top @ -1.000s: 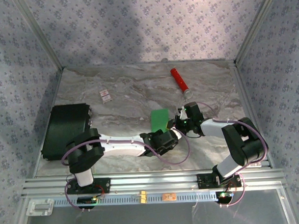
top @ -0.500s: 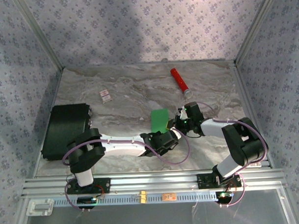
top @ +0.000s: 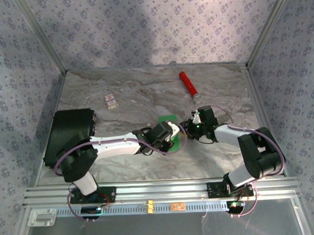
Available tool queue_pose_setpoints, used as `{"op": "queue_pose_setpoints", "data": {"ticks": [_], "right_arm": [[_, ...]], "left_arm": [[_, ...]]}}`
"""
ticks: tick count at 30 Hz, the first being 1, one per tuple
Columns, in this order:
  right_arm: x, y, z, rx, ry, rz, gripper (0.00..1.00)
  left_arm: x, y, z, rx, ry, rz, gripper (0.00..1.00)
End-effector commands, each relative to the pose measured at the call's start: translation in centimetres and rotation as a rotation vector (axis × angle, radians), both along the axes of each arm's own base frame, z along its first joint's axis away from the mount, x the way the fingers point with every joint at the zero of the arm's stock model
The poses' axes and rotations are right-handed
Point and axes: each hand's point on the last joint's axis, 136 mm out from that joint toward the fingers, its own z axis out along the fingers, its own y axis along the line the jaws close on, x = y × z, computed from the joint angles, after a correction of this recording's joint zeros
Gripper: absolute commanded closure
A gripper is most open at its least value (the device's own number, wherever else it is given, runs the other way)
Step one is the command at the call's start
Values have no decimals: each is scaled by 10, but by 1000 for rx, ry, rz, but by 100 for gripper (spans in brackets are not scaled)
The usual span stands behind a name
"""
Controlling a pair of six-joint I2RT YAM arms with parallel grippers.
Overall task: Fold a paper plane with a square sheet of paper (pick it up from the middle)
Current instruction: Fold the triangle a second time at the center of the table.
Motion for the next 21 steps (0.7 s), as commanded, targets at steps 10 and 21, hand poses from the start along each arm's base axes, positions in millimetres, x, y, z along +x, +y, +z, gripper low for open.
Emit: {"op": "queue_pose_setpoints", "data": {"ticks": [10, 21], "right_arm": [[-22, -8, 3, -47, -20, 9, 80], [-41, 24, -3, -37, -15, 88, 90]], "left_arm": [[-4, -1, 19, -297, 241, 42, 99], [3, 0, 20, -311, 242, 68, 97]]}}
